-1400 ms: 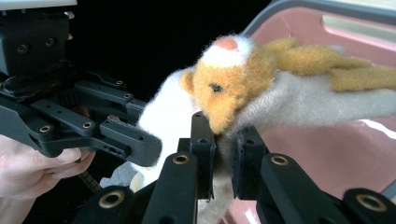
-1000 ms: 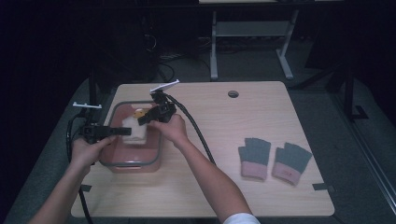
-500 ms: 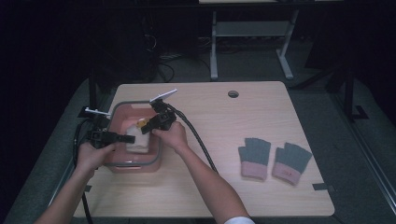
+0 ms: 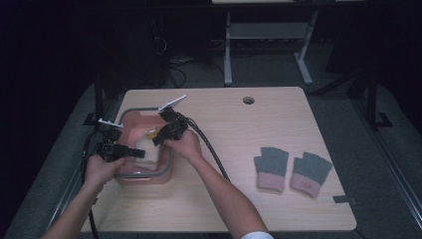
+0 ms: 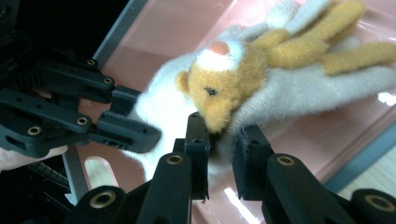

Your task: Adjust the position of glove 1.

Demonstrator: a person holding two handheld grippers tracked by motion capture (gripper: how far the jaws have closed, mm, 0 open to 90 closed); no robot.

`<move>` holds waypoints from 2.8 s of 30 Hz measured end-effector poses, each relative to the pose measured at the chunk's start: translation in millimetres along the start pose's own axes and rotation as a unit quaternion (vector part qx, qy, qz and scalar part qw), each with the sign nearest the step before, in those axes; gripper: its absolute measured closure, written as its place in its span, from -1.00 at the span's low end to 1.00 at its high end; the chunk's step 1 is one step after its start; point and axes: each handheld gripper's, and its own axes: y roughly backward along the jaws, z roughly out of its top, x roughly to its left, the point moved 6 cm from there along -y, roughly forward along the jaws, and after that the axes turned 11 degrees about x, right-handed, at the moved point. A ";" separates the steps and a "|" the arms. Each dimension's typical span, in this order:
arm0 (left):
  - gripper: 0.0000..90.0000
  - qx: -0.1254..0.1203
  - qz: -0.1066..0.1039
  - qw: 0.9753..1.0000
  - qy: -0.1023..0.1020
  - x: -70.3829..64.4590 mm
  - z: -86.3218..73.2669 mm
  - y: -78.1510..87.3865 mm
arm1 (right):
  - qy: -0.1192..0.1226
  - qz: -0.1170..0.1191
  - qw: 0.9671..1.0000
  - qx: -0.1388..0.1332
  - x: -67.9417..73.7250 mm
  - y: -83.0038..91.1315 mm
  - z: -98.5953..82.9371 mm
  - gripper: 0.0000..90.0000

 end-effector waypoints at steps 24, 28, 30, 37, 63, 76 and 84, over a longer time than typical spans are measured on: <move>0.31 0.023 0.028 0.999 0.023 5.3 1.9 2.4 | -0.003 -0.012 1.000 -0.018 -4.9 25.8 -5.6 0.65; 0.27 0.011 0.034 0.999 0.018 0.5 6.6 14.3 | -0.003 -0.010 1.000 -0.024 -5.6 31.1 -8.7 0.63; 0.34 0.006 0.034 0.999 0.012 -1.9 9.3 18.2 | -0.002 -0.009 1.000 -0.029 -5.5 34.0 -10.0 0.62; 0.60 0.032 0.041 0.999 0.004 -2.7 11.4 2.4 | -0.001 0.004 0.999 -0.037 -6.5 43.7 -16.5 0.55; 0.32 -0.021 0.029 0.999 -0.001 -14.2 20.8 21.0 | -0.007 0.011 0.997 -0.071 -20.1 83.2 -37.7 0.27; 0.21 -0.037 0.019 0.999 -0.026 -39.5 26.5 23.5 | -0.017 -0.004 0.996 -0.092 -28.6 107.1 -53.0 0.19; 0.13 -0.049 0.011 0.998 -0.039 -59.0 33.3 20.4 | -0.023 -0.015 0.995 -0.091 -38.8 114.9 -67.4 0.13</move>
